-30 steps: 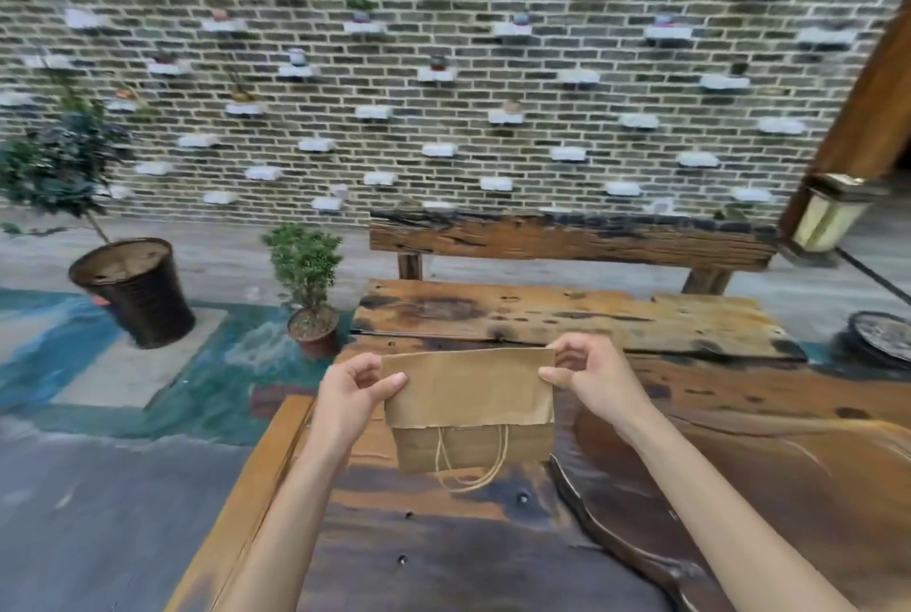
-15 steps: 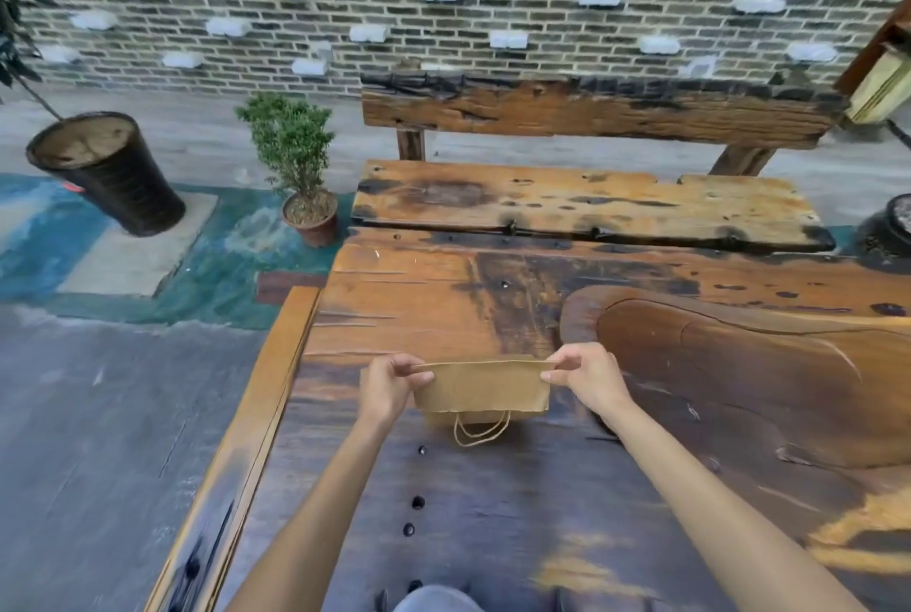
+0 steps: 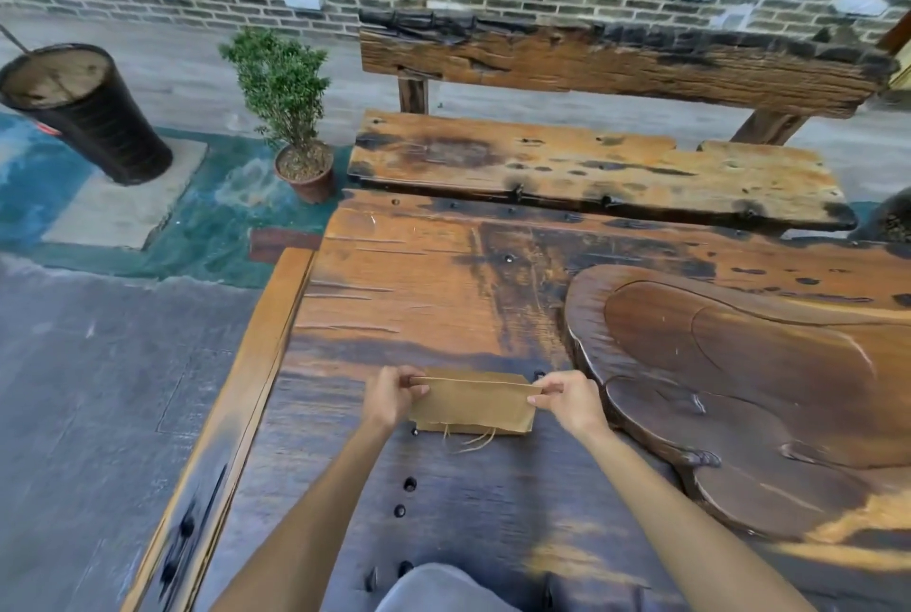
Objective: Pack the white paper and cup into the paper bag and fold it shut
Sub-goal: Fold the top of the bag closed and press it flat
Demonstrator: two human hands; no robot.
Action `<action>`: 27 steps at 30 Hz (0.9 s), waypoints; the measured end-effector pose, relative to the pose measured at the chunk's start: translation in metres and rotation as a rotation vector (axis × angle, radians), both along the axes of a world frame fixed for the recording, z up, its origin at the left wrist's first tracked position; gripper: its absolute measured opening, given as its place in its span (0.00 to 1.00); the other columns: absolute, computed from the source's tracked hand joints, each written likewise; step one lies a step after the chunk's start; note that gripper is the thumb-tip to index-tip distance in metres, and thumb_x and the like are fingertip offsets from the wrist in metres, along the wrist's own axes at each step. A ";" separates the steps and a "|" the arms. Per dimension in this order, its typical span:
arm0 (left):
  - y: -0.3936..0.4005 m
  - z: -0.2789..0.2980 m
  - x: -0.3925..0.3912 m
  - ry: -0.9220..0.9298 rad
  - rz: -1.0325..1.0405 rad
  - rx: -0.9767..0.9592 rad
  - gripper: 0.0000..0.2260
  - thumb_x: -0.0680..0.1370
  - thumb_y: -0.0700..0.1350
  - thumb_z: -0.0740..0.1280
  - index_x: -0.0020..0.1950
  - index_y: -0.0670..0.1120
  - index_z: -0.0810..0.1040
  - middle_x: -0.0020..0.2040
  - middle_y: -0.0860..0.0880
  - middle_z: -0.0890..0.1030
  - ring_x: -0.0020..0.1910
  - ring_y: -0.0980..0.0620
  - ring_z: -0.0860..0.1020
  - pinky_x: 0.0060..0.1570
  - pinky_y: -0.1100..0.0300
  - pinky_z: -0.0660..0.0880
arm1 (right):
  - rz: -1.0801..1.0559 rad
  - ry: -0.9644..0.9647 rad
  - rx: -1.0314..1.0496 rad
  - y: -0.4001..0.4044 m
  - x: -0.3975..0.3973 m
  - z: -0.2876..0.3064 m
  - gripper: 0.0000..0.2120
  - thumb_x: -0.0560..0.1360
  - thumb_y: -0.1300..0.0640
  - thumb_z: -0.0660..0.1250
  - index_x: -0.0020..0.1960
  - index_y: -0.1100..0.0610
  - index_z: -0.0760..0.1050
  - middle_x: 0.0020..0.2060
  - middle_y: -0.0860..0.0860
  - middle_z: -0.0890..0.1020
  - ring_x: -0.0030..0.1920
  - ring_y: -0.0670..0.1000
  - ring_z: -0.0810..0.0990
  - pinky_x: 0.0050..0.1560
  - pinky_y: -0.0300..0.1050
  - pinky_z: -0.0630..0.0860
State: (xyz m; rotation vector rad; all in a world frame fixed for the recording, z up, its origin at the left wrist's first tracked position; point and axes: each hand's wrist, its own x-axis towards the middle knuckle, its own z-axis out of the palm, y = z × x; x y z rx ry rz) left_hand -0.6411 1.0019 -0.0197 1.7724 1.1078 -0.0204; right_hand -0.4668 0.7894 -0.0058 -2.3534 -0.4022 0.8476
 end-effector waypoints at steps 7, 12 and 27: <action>0.003 -0.006 0.007 0.050 -0.263 0.101 0.11 0.74 0.46 0.74 0.56 0.48 0.84 0.55 0.48 0.85 0.58 0.51 0.79 0.57 0.57 0.76 | 0.150 -0.020 -0.015 -0.003 0.004 -0.002 0.16 0.66 0.56 0.79 0.53 0.54 0.84 0.46 0.45 0.84 0.49 0.43 0.80 0.50 0.33 0.71; -0.006 0.000 0.020 0.029 -0.367 0.102 0.10 0.76 0.46 0.72 0.55 0.45 0.86 0.54 0.47 0.86 0.56 0.51 0.82 0.59 0.56 0.77 | 0.381 -0.090 -0.057 0.025 0.000 0.002 0.14 0.68 0.46 0.76 0.53 0.46 0.84 0.49 0.46 0.85 0.53 0.45 0.79 0.56 0.37 0.71; -0.009 -0.009 0.025 0.044 -0.348 0.159 0.09 0.72 0.49 0.75 0.48 0.46 0.88 0.50 0.47 0.88 0.52 0.50 0.84 0.54 0.58 0.78 | 0.565 -0.398 -0.102 0.050 -0.026 -0.012 0.12 0.76 0.43 0.65 0.46 0.51 0.81 0.42 0.48 0.85 0.52 0.50 0.78 0.56 0.48 0.68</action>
